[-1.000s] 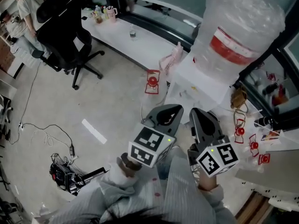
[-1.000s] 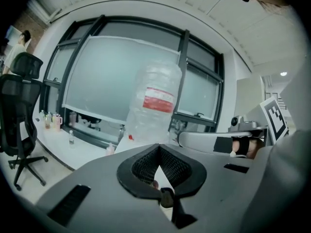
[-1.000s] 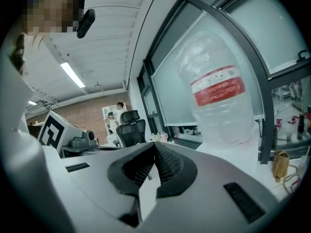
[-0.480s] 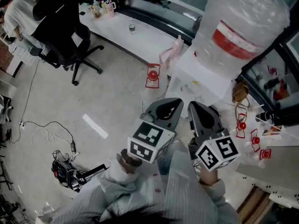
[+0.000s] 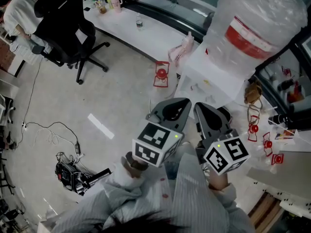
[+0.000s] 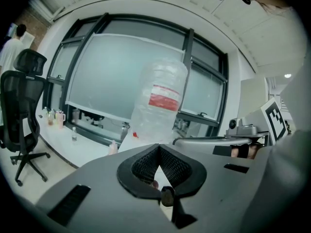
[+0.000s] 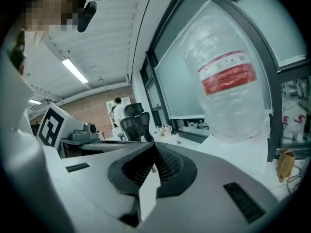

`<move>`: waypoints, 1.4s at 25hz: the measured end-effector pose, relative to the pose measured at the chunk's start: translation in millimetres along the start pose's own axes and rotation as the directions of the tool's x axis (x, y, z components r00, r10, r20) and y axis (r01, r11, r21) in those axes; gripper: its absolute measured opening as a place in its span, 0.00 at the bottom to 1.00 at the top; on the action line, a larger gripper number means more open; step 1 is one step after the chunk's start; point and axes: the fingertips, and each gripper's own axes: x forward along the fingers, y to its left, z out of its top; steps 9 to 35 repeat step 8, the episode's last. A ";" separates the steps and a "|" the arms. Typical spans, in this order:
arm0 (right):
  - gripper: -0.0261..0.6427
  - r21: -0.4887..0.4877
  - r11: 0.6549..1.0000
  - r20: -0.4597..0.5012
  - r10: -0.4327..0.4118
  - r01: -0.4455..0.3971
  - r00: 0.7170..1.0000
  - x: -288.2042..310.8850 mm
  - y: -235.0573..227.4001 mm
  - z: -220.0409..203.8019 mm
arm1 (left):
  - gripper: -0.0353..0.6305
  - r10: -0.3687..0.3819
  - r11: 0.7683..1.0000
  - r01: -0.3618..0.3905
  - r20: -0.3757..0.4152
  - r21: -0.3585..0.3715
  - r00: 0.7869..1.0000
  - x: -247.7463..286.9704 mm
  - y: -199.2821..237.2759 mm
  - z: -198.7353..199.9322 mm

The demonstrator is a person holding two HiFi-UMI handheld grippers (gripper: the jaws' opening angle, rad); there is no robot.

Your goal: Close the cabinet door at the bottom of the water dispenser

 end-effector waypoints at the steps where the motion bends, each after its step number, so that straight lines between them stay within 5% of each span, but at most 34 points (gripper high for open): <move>1: 0.06 0.001 1.000 -0.002 0.003 -0.003 1.000 0.3 0.3 -0.1 | 0.07 0.002 1.000 -0.002 0.001 -0.002 1.000 -0.1 0.6 0.2; 35: 0.06 0.011 1.000 -0.001 0.007 -0.007 1.000 -0.5 -1.5 -2.5 | 0.07 0.006 1.000 -0.006 -0.001 -0.009 1.000 2.1 0.7 -0.6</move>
